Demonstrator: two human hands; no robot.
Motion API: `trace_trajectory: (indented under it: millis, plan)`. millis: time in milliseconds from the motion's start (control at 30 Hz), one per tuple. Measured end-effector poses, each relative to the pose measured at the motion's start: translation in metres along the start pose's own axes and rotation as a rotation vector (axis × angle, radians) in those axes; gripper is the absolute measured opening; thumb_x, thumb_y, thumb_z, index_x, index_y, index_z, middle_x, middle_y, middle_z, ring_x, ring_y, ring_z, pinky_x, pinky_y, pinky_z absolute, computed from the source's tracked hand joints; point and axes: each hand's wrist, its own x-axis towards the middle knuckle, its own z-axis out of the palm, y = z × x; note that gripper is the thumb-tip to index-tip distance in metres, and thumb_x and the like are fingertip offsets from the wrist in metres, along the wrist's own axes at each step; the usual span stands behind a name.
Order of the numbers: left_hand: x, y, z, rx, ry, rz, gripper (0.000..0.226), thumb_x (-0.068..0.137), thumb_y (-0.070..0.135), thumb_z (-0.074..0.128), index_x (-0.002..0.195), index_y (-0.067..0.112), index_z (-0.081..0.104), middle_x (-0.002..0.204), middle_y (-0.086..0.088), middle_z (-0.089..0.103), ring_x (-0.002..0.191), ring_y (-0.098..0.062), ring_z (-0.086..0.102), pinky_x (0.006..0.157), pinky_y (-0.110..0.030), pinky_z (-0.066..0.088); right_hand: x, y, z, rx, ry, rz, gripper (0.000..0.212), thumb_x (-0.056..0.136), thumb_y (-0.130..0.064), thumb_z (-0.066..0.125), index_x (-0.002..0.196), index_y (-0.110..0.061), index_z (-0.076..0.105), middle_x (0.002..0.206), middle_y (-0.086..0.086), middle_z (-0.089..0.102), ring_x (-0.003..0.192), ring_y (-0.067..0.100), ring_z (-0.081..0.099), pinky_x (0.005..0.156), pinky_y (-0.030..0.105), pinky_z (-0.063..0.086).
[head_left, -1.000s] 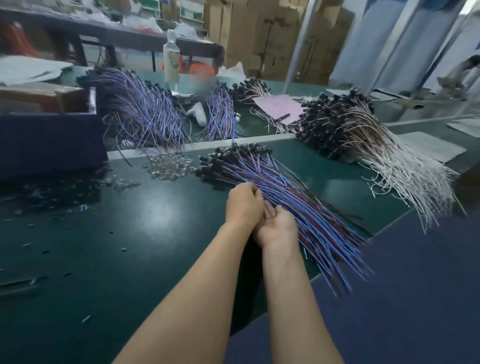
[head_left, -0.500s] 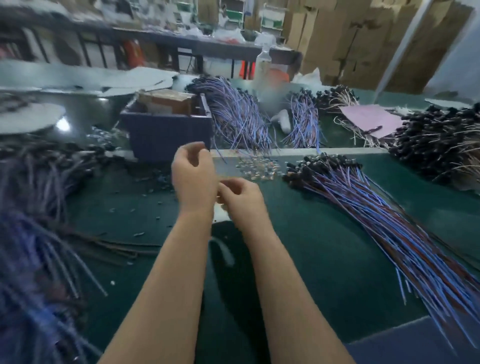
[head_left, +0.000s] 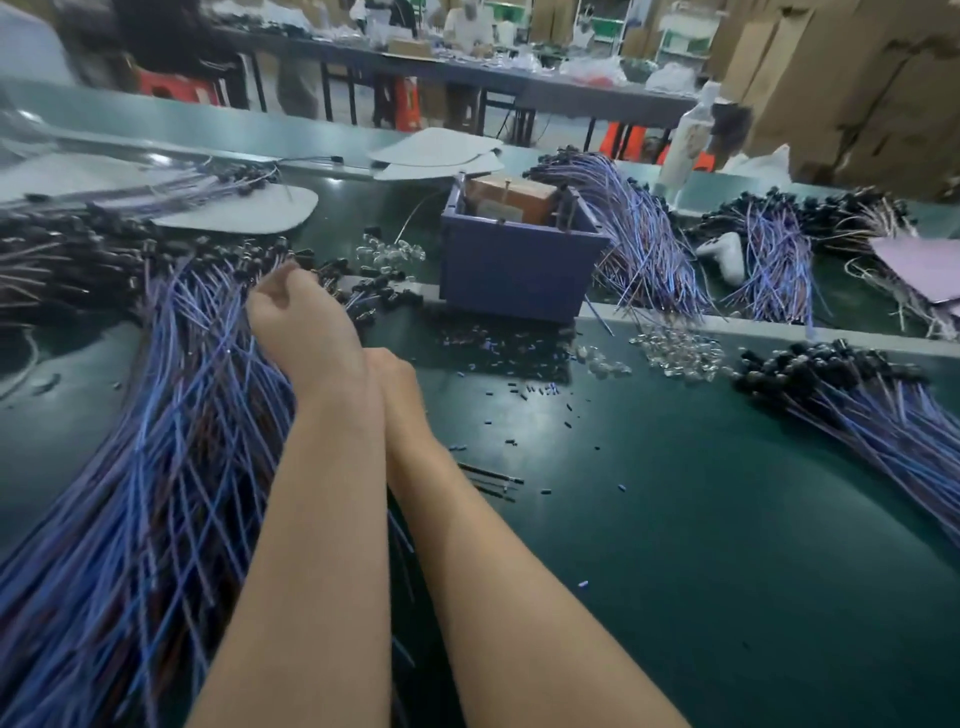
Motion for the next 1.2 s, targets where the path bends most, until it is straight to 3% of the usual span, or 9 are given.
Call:
trace_trajectory:
  millis: [67, 133, 233, 333, 567, 667, 800, 1067, 1200]
  plan:
    - [-0.002, -0.001, 0.000, -0.029, 0.003, -0.010, 0.018, 0.088, 0.004, 0.040, 0.099, 0.014, 0.050, 0.097, -0.004, 0.049, 0.087, -0.017, 0.043, 0.079, -0.037, 0.043, -0.002, 0.001, -0.006, 0.240, 0.116, 0.079, 0.035, 0.089, -0.012, 0.055, 0.054, -0.013, 0.052, 0.060, 0.009, 0.053, 0.064, 0.032, 0.042, 0.060, 0.035, 0.033]
    - [-0.003, -0.004, 0.001, -0.045, 0.000, -0.022, 0.016, 0.090, 0.005, 0.040, 0.098, 0.014, 0.050, 0.094, -0.003, 0.049, 0.083, -0.016, 0.043, 0.075, -0.028, 0.037, -0.003, 0.004, -0.016, 0.390, 0.157, 0.147, 0.011, 0.087, -0.016, 0.060, 0.083, -0.009, 0.067, 0.087, 0.011, 0.068, 0.075, 0.024, 0.055, 0.064, 0.032, 0.042]
    - [-0.008, -0.011, 0.006, -0.036, -0.025, -0.020, 0.011, 0.092, 0.007, 0.041, 0.098, 0.014, 0.047, 0.082, 0.003, 0.046, 0.067, -0.009, 0.042, 0.066, -0.020, 0.036, 0.000, 0.013, -0.033, 0.446, 0.044, 0.274, 0.031, 0.084, -0.011, 0.060, 0.115, -0.005, 0.060, 0.099, 0.010, 0.064, 0.079, 0.019, 0.056, 0.058, 0.025, 0.044]
    - [-0.018, -0.020, 0.015, 0.106, -0.127, 0.013, 0.008, 0.093, 0.010, 0.044, 0.100, 0.014, 0.048, 0.083, 0.007, 0.048, 0.070, -0.005, 0.044, 0.060, -0.012, 0.038, -0.008, 0.028, -0.064, 0.649, 0.021, 0.276, 0.022, 0.089, 0.004, 0.047, 0.103, 0.007, 0.063, 0.067, 0.007, 0.050, 0.054, 0.014, 0.040, 0.048, 0.020, 0.033]
    - [-0.060, -0.049, 0.044, 0.725, -0.759, 0.235, 0.036, 0.099, 0.036, 0.042, 0.108, 0.008, 0.061, 0.110, -0.011, 0.063, 0.102, -0.026, 0.058, 0.092, -0.032, 0.044, -0.052, 0.083, -0.128, 1.095, 0.315, 0.033, 0.017, 0.094, 0.000, 0.049, 0.091, -0.010, 0.062, 0.071, 0.004, 0.059, 0.056, 0.010, 0.061, 0.059, 0.019, 0.054]
    - [-0.075, -0.059, 0.047, 0.822, -0.550, 0.542, 0.031, 0.097, 0.033, 0.045, 0.110, 0.009, 0.061, 0.118, -0.011, 0.053, 0.106, -0.029, 0.052, 0.090, -0.031, 0.039, -0.060, 0.102, -0.137, 1.126, 0.429, 0.067, 0.020, 0.094, 0.001, 0.049, 0.087, -0.011, 0.063, 0.068, 0.002, 0.062, 0.057, 0.012, 0.063, 0.060, 0.020, 0.055]
    - [-0.065, -0.072, 0.046, 1.191, -0.670, 0.302, 0.034, 0.097, 0.034, 0.042, 0.106, 0.008, 0.063, 0.113, -0.016, 0.062, 0.110, -0.036, 0.054, 0.090, -0.037, 0.044, -0.064, 0.114, -0.136, 1.079, 0.415, 0.207, 0.024, 0.092, 0.004, 0.045, 0.080, -0.009, 0.062, 0.059, -0.001, 0.061, 0.049, 0.009, 0.059, 0.052, 0.019, 0.053]
    - [-0.091, -0.059, 0.073, 0.533, -0.849, 0.253, 0.010, 0.094, 0.014, 0.053, 0.087, 0.017, 0.060, 0.093, -0.007, 0.070, 0.094, -0.023, 0.065, 0.092, -0.041, 0.050, -0.070, 0.112, -0.128, 0.874, 0.007, 0.220, 0.025, 0.094, 0.005, 0.034, 0.096, 0.002, 0.059, 0.081, 0.013, 0.064, 0.065, 0.019, 0.063, 0.066, 0.026, 0.056]
    - [-0.108, -0.061, 0.084, 0.724, -1.074, 0.419, 0.012, 0.093, 0.021, 0.056, 0.093, 0.022, 0.068, 0.094, 0.005, 0.069, 0.093, -0.013, 0.061, 0.090, -0.027, 0.046, -0.071, 0.114, -0.129, 1.093, 0.049, 0.029, 0.023, 0.096, 0.007, 0.036, 0.108, 0.001, 0.055, 0.098, 0.014, 0.063, 0.087, 0.021, 0.064, 0.075, 0.030, 0.057]
